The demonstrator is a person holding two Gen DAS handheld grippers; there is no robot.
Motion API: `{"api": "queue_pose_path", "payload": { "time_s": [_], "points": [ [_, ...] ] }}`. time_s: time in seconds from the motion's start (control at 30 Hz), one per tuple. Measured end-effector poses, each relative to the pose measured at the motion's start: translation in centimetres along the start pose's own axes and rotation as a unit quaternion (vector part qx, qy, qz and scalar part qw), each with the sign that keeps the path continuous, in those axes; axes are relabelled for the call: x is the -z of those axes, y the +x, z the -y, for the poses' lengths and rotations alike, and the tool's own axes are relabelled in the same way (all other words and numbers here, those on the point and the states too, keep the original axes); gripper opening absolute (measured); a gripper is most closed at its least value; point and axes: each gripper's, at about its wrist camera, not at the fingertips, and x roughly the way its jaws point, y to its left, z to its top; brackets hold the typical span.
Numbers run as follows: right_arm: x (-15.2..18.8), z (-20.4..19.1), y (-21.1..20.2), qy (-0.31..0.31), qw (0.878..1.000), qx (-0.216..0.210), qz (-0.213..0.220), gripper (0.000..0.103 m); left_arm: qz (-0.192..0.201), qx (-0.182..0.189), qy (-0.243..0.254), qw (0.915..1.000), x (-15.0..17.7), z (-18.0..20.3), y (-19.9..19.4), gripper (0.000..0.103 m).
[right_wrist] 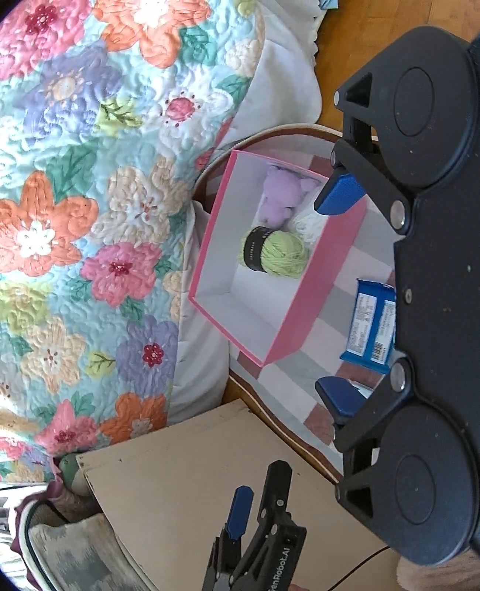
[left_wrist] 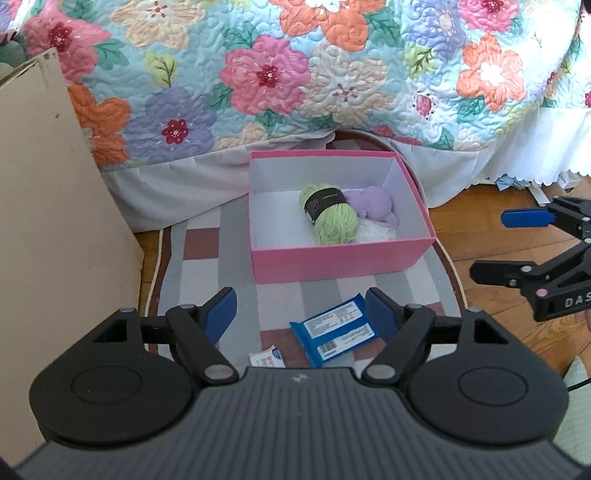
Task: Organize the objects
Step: 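Withdraw the left tool from the box toward the orange sponge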
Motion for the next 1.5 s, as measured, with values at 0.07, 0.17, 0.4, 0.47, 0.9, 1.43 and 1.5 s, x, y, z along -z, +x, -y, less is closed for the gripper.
{"api": "queue_pose_path", "payload": {
  "time_s": [0.07,0.17,0.4,0.47,0.9,1.43,1.5],
  "points": [
    [0.4,-0.4,-0.5,-0.009,1.0,-0.003,0.002,0.097,-0.002,-0.002,0.0,1.0,0.6,-0.3,-0.1,0.079],
    [1.0,-1.0,-1.4,-0.017,1.0,-0.013,0.011,0.097,0.0,-0.01,-0.005,0.9999,1.3,-0.8,-0.3,0.083],
    [2.9,-1.8,-1.5,-0.034,0.997,-0.062,0.007,0.096,0.0,-0.024,0.037,0.999,3.9,-0.3,0.2,0.088],
    [3.6,-2.1,-1.3,-0.036,0.997,-0.069,0.004,0.096,-0.008,-0.019,0.032,0.9993,4.6,-0.3,0.6,0.093],
    [8.0,-2.5,1.8,-0.043,0.996,-0.071,-0.024,0.095,-0.072,0.031,0.009,0.9968,9.1,-0.5,5.3,0.097],
    [12.0,-7.3,7.3,-0.129,0.982,-0.088,-0.108,0.092,-0.112,0.043,-0.047,0.9917,12.5,-0.7,11.1,0.097],
    [12.5,-7.8,7.7,-0.141,0.981,-0.084,-0.104,0.092,-0.123,0.046,-0.049,0.9902,12.9,-0.5,11.9,0.097]
  ]
}}
